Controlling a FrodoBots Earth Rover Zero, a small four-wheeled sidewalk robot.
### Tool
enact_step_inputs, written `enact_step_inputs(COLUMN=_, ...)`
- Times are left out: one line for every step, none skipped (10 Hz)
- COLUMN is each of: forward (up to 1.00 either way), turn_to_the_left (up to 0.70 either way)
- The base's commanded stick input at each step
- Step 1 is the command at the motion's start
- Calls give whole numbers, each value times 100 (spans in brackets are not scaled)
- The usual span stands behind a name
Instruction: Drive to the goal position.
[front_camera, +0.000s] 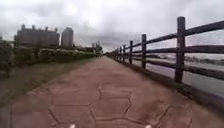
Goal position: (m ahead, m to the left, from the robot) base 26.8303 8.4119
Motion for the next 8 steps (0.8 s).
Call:
enact_step_inputs(forward=98, turn_to_the_left=0)
enact_step_inputs(forward=98, turn_to_the_left=0)
enact_step_inputs(forward=98, turn_to_the_left=0)
enact_step_inputs(forward=98, turn_to_the_left=0)
enact_step_inputs(forward=98, turn_to_the_left=0)
enact_step_inputs(forward=98, turn_to_the_left=0)
enact_step_inputs(forward=98, turn_to_the_left=0)
enact_step_inputs(forward=98, turn_to_the_left=0)
